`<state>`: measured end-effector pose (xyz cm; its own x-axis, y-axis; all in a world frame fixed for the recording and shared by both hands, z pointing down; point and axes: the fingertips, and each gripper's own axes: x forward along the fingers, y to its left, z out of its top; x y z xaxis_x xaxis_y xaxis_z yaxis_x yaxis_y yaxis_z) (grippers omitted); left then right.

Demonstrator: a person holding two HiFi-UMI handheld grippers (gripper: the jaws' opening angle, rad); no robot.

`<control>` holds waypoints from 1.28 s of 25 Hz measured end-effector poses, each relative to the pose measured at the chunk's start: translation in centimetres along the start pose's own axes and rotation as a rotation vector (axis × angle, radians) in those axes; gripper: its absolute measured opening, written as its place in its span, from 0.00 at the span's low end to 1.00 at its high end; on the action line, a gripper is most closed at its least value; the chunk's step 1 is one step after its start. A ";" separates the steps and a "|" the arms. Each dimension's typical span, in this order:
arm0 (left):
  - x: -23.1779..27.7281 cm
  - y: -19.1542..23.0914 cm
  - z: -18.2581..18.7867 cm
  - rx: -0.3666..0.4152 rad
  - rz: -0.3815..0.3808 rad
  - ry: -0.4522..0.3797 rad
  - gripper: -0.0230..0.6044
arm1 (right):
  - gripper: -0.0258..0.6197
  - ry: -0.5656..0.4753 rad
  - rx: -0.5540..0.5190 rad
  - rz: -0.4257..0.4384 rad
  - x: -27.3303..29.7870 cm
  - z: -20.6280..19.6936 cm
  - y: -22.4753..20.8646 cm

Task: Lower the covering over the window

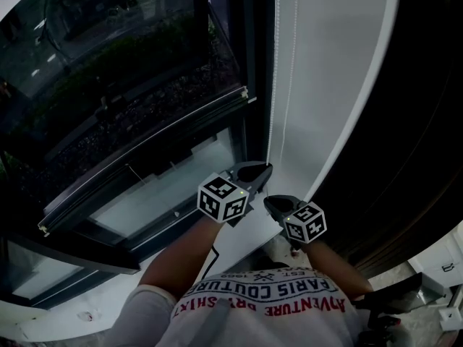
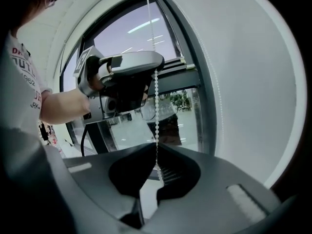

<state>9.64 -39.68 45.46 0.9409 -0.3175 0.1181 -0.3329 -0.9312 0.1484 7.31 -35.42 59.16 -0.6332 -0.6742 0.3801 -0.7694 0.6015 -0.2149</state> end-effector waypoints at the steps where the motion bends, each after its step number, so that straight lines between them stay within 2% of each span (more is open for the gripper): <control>1: -0.1 0.0 0.0 0.003 -0.001 -0.001 0.05 | 0.06 0.007 -0.001 0.014 0.0 0.0 0.2; 4: -0.5 0.0 0.0 0.010 0.004 -0.004 0.05 | 0.18 0.016 0.016 0.061 -0.5 0.7 0.6; 8: -1.2 -0.3 -0.1 0.026 -0.002 -0.008 0.05 | 0.24 0.018 -0.054 0.071 -2.2 3.1 0.5; 13: -1.6 -0.8 -0.1 0.050 -0.007 -0.014 0.05 | 0.24 -0.125 -0.142 0.059 -6.0 11.6 -0.4; 18: -1.4 -1.9 -0.3 0.045 -0.026 0.005 0.05 | 0.24 -0.282 -0.170 0.168 -9.3 21.1 1.6; 21: -1.2 -2.5 -0.2 0.047 -0.041 0.011 0.05 | 0.25 -0.331 -0.186 0.213 -10.0 25.6 3.2; 27: -1.1 -3.6 -0.2 0.056 -0.059 0.014 0.05 | 0.25 -0.356 -0.220 0.255 -9.9 29.6 5.4; 32: -1.1 -3.8 -0.2 0.052 -0.061 0.009 0.05 | 0.11 -0.377 -0.208 0.236 -10.6 31.1 5.4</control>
<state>9.87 -35.80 44.99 0.9586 -0.2584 0.1197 -0.2710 -0.9569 0.1041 7.24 -38.34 25.96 -0.8040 -0.5944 -0.0174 -0.5927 0.8034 -0.0574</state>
